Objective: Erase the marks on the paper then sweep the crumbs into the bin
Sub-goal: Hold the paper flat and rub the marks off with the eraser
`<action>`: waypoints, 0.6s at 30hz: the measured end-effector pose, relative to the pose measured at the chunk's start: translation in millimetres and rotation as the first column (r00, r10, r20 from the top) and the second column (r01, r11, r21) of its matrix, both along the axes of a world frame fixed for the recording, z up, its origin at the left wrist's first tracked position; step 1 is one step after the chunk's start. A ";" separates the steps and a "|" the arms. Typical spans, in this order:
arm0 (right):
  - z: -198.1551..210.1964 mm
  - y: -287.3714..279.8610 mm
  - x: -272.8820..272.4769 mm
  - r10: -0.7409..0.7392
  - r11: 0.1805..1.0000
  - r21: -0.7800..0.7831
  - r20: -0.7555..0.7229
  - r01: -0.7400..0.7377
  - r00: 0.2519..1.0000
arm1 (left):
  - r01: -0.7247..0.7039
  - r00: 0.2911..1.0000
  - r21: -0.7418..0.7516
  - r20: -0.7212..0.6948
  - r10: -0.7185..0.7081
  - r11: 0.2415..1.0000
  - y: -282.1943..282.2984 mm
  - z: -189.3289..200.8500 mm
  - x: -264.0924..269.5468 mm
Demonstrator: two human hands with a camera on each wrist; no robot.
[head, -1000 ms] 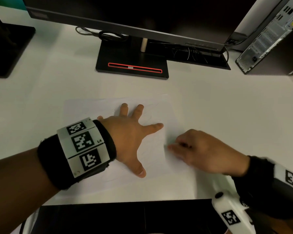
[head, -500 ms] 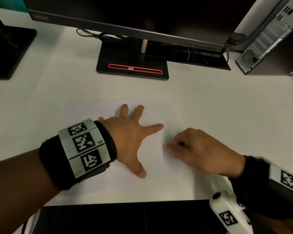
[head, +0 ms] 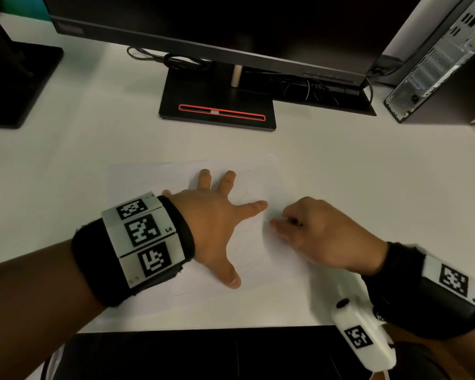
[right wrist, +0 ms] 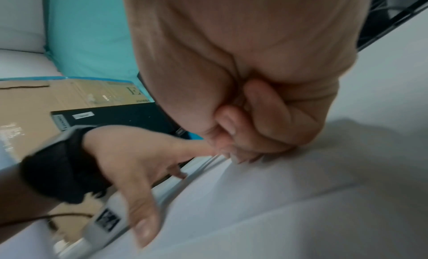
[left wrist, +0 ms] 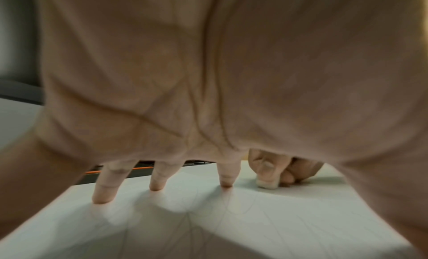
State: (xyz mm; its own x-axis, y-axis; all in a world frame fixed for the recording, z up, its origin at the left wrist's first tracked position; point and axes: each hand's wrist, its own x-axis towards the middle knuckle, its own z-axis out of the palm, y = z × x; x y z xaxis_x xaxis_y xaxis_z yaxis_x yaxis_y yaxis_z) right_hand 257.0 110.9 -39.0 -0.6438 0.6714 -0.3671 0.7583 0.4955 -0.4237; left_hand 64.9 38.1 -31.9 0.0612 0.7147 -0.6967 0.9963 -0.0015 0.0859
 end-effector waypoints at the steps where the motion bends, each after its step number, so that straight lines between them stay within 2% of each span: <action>1: -0.9 -5.8 -1.8 0.035 0.999 -0.009 0.004 -0.035 0.999 | 0.001 1.000 -0.002 0.000 -0.001 1.000 -0.1 -0.3 -0.1; 3: -1.5 -10.2 -2.9 0.068 0.997 -0.047 0.022 -0.067 0.997 | 0.007 1.000 0.002 -0.002 -0.007 1.000 0.0 -0.6 -0.1; 7: 0.0 6.3 -1.8 -0.020 1.000 0.000 -0.012 0.020 1.000 | -0.002 1.000 0.007 0.000 0.002 1.000 -0.3 0.2 0.5; 11: -2.4 -11.8 -7.6 0.083 0.996 -0.035 0.025 -0.082 0.996 | 0.004 1.000 0.009 0.001 -0.004 1.000 -0.1 -1.0 0.1; 15: 0.6 7.0 -6.4 -0.004 1.000 -0.009 -0.004 0.004 1.000 | 0.000 1.000 0.010 0.001 0.000 1.000 0.0 -0.4 -0.2; 18: -0.4 -5.7 -10.1 0.080 0.997 0.011 -0.008 -0.080 0.997 | 0.000 1.000 0.012 0.002 0.000 1.000 -1.0 -0.8 -0.2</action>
